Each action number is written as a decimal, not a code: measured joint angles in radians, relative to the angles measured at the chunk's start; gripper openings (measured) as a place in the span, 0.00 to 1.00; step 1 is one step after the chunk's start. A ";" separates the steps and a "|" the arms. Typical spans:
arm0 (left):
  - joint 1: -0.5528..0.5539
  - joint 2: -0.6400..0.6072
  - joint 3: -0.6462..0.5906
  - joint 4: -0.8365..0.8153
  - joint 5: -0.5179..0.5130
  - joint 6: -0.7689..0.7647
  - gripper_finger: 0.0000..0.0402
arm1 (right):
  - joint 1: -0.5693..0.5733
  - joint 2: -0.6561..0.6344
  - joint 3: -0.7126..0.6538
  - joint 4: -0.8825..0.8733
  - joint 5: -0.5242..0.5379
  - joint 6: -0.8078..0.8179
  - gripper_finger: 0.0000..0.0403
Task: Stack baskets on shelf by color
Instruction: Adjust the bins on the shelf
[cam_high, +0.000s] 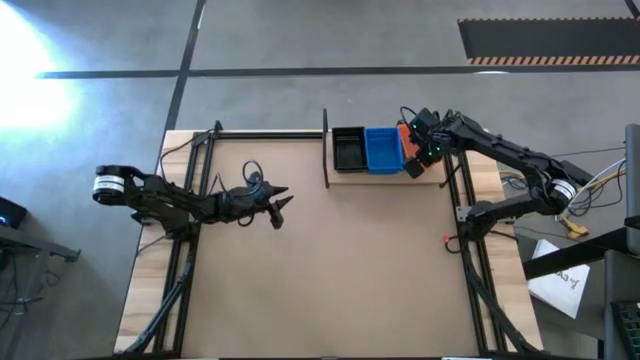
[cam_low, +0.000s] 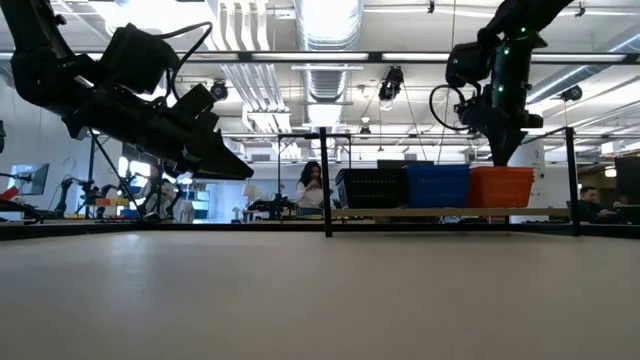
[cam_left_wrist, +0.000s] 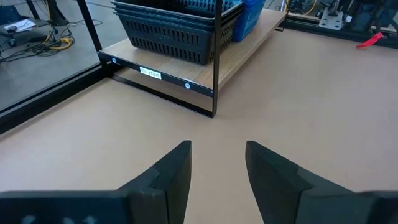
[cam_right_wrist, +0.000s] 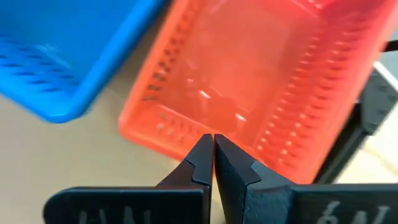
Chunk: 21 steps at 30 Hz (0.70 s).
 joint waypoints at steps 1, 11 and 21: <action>0.000 0.000 0.000 0.000 0.000 0.000 0.34 | 0.000 -0.007 0.000 0.000 -0.022 0.004 0.02; 0.000 0.000 0.000 0.000 0.000 -0.001 0.34 | 0.000 -0.048 0.000 -0.011 -0.071 0.006 0.02; -0.001 0.000 0.000 0.001 0.000 0.000 0.34 | 0.000 -0.025 -0.006 0.028 0.035 -0.007 0.02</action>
